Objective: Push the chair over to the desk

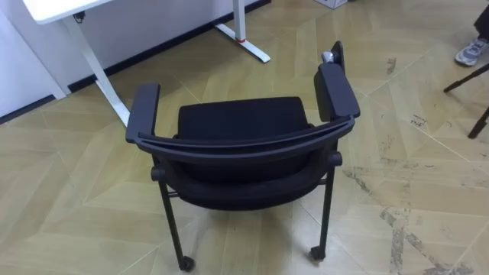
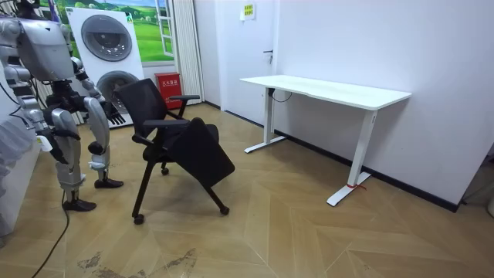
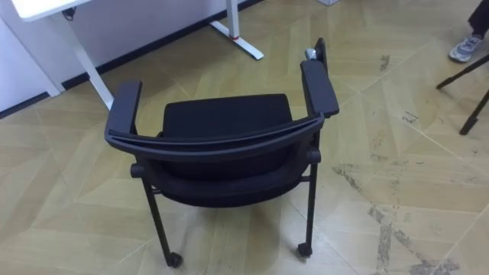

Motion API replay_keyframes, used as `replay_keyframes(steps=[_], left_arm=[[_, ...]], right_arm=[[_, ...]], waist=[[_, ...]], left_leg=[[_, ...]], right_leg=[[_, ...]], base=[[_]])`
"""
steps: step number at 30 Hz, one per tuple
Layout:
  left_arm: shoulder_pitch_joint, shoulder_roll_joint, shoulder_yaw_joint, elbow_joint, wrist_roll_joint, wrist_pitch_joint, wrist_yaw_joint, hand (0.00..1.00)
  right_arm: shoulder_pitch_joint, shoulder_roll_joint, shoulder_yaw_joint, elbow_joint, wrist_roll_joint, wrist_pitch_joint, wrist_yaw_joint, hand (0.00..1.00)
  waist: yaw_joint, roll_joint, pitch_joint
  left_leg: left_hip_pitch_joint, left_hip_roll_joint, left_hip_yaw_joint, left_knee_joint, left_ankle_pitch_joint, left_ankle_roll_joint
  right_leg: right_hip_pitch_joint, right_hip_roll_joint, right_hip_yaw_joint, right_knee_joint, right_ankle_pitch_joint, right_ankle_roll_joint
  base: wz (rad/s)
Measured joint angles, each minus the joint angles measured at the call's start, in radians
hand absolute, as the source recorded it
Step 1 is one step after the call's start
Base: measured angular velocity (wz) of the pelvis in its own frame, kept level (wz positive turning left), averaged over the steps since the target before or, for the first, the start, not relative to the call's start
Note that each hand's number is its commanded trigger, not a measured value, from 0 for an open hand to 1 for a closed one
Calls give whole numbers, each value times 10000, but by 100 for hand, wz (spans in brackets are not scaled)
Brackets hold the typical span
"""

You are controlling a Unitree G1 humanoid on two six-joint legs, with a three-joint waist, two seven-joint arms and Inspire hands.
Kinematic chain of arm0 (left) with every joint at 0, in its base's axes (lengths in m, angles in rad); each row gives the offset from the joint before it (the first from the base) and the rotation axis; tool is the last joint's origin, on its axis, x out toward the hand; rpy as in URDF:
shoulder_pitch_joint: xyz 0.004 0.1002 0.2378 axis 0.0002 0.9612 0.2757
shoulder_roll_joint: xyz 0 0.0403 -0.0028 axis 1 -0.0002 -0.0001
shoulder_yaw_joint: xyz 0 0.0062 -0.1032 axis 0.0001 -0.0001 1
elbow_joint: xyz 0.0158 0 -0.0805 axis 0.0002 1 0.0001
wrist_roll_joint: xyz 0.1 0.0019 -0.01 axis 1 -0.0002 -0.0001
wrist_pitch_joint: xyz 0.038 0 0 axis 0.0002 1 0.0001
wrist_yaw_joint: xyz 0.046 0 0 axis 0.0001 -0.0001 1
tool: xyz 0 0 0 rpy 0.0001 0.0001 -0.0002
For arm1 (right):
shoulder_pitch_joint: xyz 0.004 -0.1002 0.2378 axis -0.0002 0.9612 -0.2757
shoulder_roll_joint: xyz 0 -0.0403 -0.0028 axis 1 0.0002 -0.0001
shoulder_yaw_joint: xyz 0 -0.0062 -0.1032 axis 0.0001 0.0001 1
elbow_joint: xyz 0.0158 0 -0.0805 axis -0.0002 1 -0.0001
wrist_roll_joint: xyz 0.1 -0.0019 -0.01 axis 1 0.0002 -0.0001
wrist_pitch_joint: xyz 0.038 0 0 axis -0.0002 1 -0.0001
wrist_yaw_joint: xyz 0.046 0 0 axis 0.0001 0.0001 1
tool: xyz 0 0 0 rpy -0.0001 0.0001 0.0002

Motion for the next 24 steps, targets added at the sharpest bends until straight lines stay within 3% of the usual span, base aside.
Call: replay_keyframes(steps=[8, 24], left_arm=[[-124, -21, -12, -37, 57, -39, 15, 0], [-79, -41, 209, -36, -9, -28, 86, 0]], right_arm=[[-49, -49, -513, -277, 128, -293, -325, 0], [369, 95, -1211, -125, 596, -272, -1088, 0]], waist=[[-33, 107, 19], [-279, -133, 18]], left_leg=[[15, 4, -3, 12, 0, 0], [52, -101, 10, 26, -11, 19]], right_leg=[[21, 2, -12, 23, 0, -2], [103, -94, -37, -18, -88, 59]], base=[[0], [0]])
